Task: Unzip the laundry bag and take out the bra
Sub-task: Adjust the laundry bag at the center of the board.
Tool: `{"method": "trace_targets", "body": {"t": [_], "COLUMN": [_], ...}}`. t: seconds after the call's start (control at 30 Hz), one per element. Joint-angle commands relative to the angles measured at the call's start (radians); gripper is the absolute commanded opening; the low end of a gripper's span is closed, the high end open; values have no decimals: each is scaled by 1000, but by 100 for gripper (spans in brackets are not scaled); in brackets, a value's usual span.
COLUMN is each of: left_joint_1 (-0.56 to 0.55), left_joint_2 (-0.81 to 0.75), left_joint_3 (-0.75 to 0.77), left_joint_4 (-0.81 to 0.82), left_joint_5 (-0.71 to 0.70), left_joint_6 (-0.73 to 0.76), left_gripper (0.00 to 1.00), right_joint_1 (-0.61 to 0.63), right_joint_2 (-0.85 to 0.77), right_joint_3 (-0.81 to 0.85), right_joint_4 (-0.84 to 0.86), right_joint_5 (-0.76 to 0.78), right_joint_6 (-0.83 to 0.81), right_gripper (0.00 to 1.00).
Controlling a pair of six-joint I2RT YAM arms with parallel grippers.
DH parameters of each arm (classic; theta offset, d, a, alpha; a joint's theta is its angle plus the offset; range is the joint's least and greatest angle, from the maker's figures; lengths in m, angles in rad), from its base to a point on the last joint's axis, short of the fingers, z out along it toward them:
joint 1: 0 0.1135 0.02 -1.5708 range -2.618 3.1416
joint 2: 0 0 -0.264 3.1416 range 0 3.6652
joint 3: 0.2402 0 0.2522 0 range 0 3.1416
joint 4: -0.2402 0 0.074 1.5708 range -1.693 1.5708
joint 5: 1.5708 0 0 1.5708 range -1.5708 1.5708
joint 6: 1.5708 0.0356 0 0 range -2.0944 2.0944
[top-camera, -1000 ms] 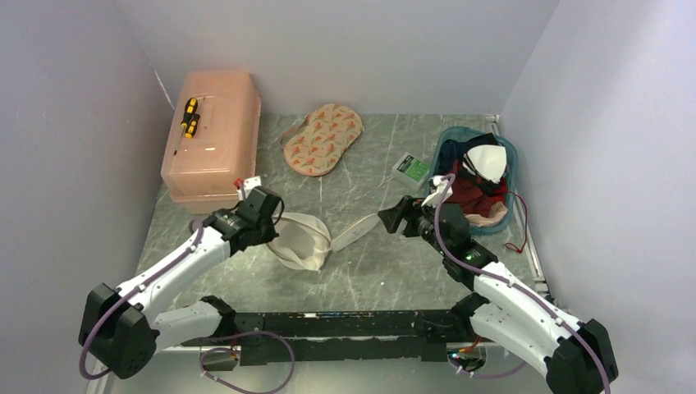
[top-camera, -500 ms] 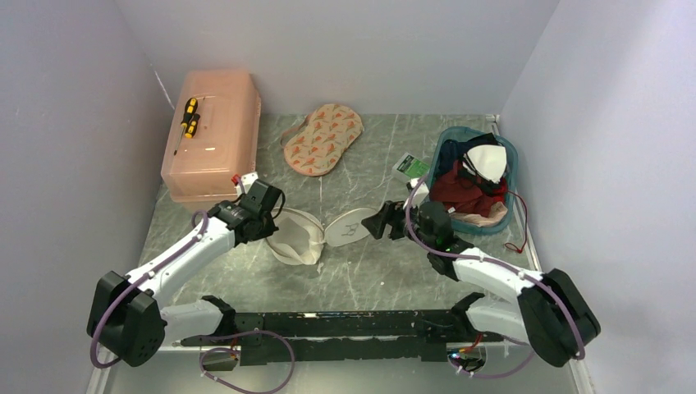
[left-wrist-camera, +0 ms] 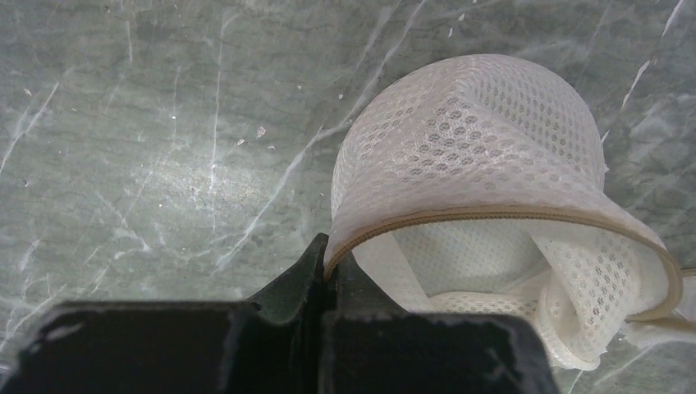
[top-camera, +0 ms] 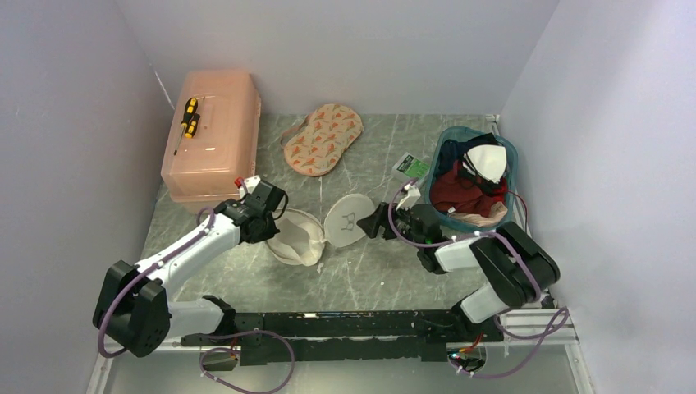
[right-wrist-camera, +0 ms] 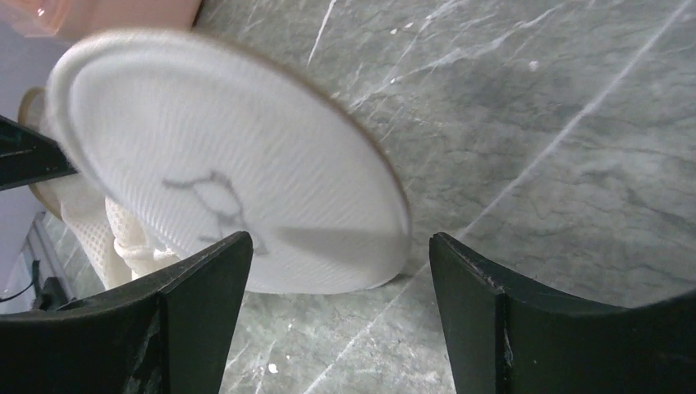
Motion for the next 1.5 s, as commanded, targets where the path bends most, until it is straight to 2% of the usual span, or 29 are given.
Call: {"method": "trace_targets", "body": {"t": [0.0, 0.17, 0.27, 0.5, 0.7, 0.8, 0.9, 1.0, 1.17, 1.47], "left_joint_1": [4, 4, 4, 4, 4, 4, 3, 4, 4, 3], "left_joint_2": [-16, -13, -8, -45, -45, -49, -61, -63, -71, -138], "left_joint_3": [17, -1, -2, -23, -45, -46, -56, -65, -77, -99], "left_joint_4": [10, 17, -1, -17, 5, 2, 17, 46, 67, 47], "left_joint_5": [9, 20, 20, 6, 35, 41, 45, 62, 91, 93], "left_joint_6": [-11, -20, -27, -38, -49, -51, -53, -57, -66, -68], "left_gripper": [3, 3, 3, 3, 3, 3, 3, 3, 3, 3], "right_joint_1": [-5, -5, -5, -2, -2, -2, -1, 14, 56, 95], "right_joint_2": [88, 197, 196, 108, 141, 79, 6, 9, 77, 234], "right_joint_3": [65, 113, 93, 174, 259, 227, 171, 156, 201, 256], "right_joint_4": [192, 289, 312, -88, -298, -372, -394, -402, -434, -426], "right_joint_5": [-154, -279, -240, -53, -5, 29, 16, -16, 5, -53], "right_joint_6": [27, 71, 93, 32, 101, 149, 217, 296, 361, 555], "right_gripper": [81, 78, 76, 76, 75, 78, 80, 80, 75, 67]}}
